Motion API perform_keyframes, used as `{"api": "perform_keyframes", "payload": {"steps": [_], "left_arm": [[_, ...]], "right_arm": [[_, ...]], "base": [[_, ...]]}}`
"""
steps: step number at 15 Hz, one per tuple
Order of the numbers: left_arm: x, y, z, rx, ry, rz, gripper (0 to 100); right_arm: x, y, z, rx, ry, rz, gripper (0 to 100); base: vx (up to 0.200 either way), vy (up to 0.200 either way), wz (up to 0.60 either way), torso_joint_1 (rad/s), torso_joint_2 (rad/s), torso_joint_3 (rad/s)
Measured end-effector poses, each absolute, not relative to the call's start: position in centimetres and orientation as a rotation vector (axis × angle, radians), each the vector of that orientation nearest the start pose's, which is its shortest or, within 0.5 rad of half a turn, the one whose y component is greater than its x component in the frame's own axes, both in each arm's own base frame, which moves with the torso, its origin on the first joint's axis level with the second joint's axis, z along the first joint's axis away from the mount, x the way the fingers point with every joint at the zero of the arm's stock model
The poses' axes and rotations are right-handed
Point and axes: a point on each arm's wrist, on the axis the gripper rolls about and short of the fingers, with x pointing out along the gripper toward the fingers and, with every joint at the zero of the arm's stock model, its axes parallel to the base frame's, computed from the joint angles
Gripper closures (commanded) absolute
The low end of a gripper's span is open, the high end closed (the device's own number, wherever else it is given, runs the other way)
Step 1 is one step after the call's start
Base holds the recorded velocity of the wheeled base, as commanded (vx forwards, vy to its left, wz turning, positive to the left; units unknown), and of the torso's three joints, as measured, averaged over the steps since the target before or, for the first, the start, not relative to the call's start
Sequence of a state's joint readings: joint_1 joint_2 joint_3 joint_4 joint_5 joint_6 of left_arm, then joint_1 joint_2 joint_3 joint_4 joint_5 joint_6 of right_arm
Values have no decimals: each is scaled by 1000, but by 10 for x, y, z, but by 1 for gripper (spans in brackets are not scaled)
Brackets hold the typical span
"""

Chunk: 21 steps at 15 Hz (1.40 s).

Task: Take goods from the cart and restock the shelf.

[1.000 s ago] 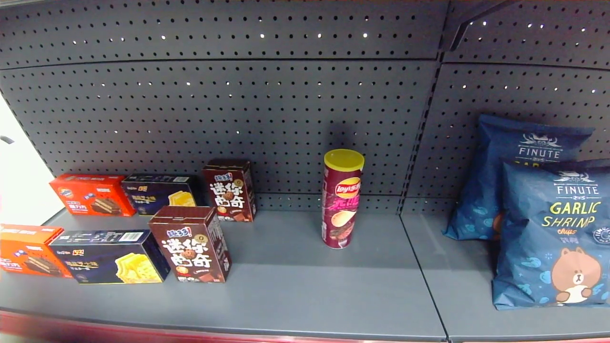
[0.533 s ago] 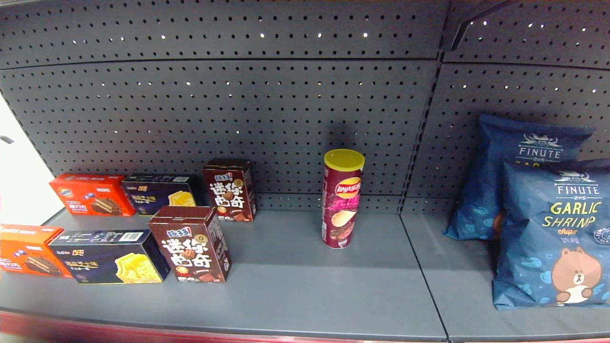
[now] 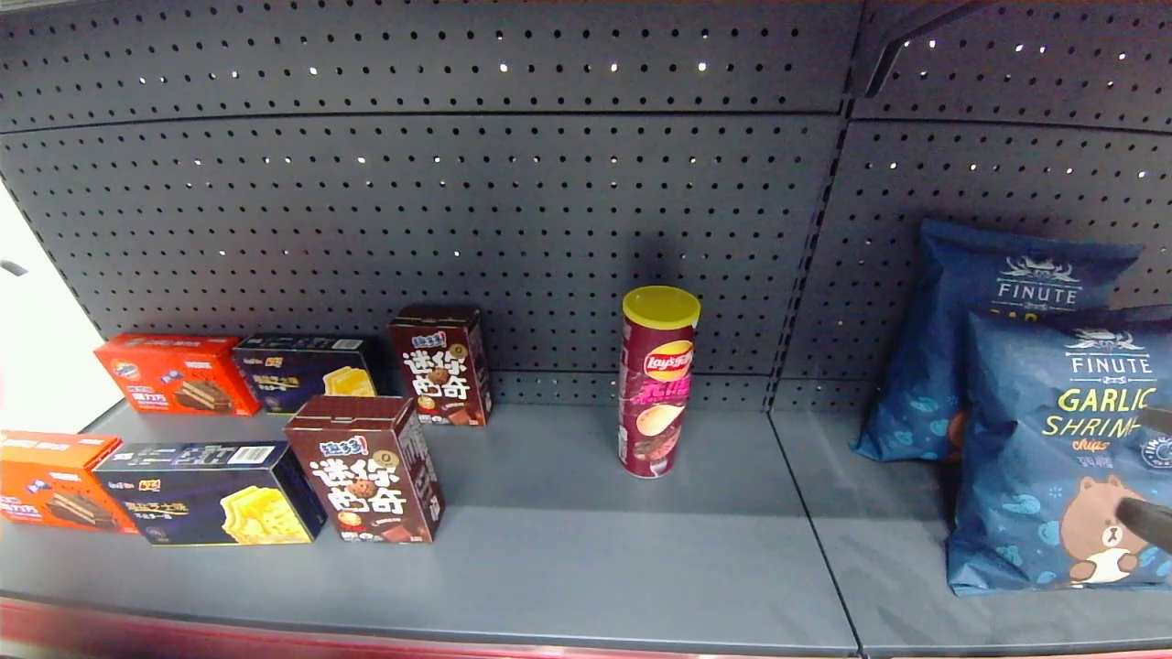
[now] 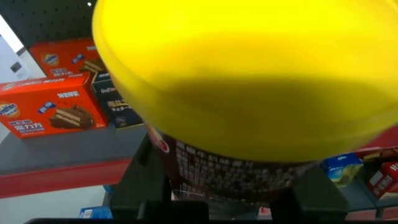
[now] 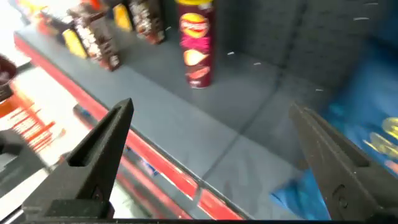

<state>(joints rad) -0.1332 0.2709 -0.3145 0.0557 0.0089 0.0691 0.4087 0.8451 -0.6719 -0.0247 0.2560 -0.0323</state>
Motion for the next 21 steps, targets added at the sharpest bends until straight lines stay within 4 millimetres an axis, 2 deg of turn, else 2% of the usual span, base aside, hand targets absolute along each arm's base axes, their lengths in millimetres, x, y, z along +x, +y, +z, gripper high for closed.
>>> {"api": "perform_keyframes", "payload": {"steps": [3,5,8,11,14,17,21], "left_arm": [[-9,1,165,72,36,-133,100],[-4,1,174,72,50,-130,100],[5,0,191,73,61,-117,100],[14,0,203,80,81,-52,100],[24,-2,226,78,72,-73,100],[34,-4,247,83,150,-113,100],[40,-7,251,78,213,-183,100]], "right_arm": [[110,61,260,-52,183,707,0],[130,78,256,-69,249,730,0],[155,104,251,-76,244,773,0],[181,122,240,-84,298,780,0],[202,135,232,-94,340,766,0],[227,151,227,-105,330,713,0],[265,177,211,-96,269,697,0]], "base": [[0,0,0,0,0,0],[0,0,0,0,0,0],[0,0,0,0,0,0],[0,0,0,0,0,0],[0,0,0,0,0,0],[0,0,0,0,0,0],[0,0,0,0,0,0]]}}
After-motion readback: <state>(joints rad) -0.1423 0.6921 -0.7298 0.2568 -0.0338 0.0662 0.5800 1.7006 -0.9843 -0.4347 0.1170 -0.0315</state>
